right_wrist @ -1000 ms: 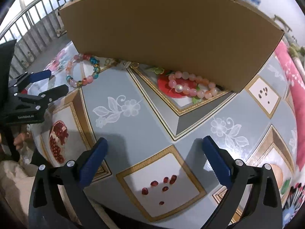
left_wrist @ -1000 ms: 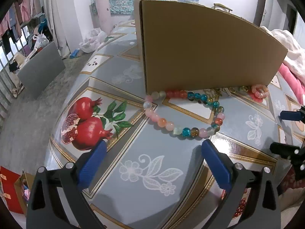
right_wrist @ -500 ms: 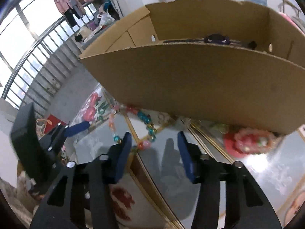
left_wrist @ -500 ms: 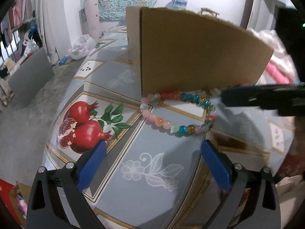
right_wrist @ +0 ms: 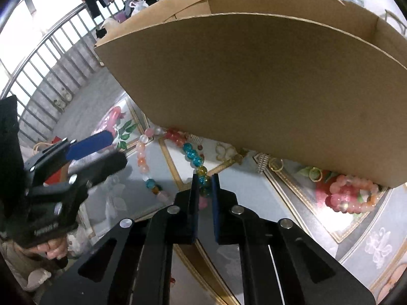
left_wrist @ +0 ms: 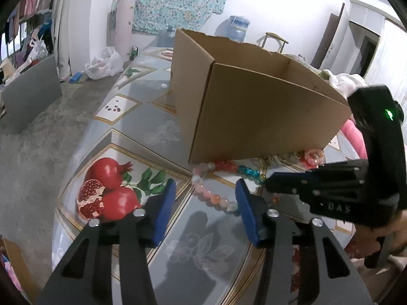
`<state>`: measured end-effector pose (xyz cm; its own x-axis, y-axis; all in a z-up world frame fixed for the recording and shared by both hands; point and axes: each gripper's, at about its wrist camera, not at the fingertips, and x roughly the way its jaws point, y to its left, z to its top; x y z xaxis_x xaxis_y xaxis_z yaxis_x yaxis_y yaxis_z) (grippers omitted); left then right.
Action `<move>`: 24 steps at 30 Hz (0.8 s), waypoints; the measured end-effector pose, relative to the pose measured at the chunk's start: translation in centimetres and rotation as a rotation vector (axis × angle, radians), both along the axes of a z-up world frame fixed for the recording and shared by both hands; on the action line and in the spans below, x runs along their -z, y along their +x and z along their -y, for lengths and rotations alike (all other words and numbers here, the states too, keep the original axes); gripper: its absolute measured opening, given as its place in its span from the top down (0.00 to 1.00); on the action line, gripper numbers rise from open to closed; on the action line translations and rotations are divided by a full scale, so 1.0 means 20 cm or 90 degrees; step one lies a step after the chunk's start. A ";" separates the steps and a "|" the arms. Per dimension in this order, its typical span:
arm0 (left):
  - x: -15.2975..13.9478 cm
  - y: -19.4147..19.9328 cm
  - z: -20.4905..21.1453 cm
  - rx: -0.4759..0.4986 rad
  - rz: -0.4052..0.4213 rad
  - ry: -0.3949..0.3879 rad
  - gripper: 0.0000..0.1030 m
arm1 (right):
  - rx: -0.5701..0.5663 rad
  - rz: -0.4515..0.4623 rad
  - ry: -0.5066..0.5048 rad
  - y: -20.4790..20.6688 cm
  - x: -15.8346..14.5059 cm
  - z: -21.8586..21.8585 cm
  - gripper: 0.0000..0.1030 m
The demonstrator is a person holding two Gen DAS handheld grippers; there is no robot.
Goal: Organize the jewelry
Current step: 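Move the right tool to the multicolour bead bracelet and grasp it, then lift the bead bracelet with the right tool and carry it over the box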
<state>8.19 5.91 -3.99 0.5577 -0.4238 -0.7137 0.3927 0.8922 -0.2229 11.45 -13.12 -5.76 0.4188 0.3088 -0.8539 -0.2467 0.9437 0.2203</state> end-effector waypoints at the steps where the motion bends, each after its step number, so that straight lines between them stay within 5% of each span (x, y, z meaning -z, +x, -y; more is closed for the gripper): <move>1: 0.00 0.01 0.01 0.000 -0.005 -0.002 0.58 | -0.001 -0.001 0.001 -0.01 0.00 0.02 0.93; 17: 0.08 0.06 0.23 0.044 -0.033 0.081 0.79 | -0.008 0.016 0.022 -0.17 -0.04 0.26 0.93; 24: 0.08 0.04 0.32 0.064 -0.037 0.111 0.79 | -0.014 0.022 0.044 -0.20 -0.06 0.38 0.93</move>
